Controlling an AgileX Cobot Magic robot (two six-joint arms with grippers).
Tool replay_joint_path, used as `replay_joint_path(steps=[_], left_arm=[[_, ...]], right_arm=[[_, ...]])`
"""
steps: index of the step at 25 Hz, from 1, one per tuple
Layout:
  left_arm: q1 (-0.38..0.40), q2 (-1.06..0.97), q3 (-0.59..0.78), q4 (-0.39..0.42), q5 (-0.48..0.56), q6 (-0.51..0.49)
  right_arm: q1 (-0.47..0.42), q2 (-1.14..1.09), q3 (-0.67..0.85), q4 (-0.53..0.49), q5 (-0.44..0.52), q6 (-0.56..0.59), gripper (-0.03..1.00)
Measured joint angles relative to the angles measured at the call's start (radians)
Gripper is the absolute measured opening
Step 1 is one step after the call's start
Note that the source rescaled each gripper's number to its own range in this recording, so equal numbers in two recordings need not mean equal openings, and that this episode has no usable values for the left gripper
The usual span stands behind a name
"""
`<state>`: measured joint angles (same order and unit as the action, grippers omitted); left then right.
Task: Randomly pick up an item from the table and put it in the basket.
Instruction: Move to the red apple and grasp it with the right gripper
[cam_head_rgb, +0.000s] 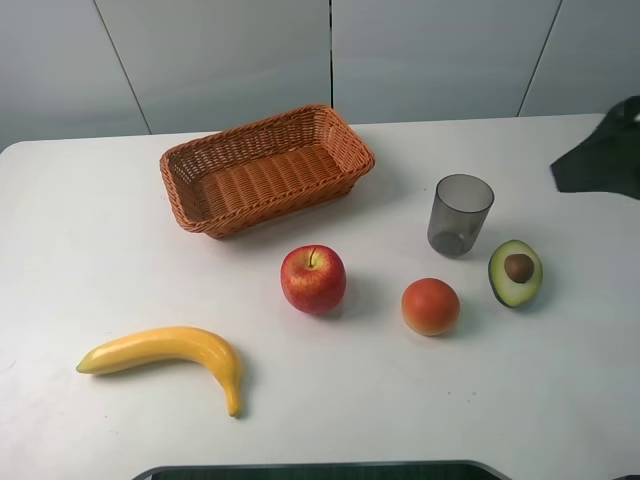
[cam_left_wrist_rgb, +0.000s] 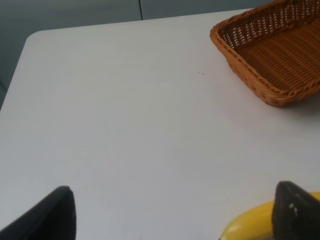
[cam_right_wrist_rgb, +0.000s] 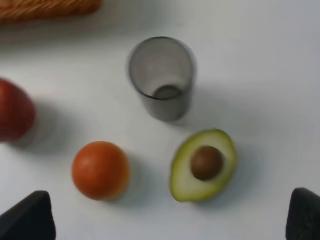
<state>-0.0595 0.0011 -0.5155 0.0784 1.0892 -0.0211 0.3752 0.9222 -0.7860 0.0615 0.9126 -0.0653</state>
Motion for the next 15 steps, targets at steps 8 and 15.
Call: replay_joint_path(steps=[8,15], left_arm=[[0.000,0.000,0.000,0.000,0.000,0.000],[0.000,0.000,0.000,0.000,0.000,0.000]], right_arm=[[0.207,0.354,-0.133,-0.002,-0.069,-0.157,1.00],[0.285,0.633,-0.321,0.022,-0.042,-0.325,1.00]])
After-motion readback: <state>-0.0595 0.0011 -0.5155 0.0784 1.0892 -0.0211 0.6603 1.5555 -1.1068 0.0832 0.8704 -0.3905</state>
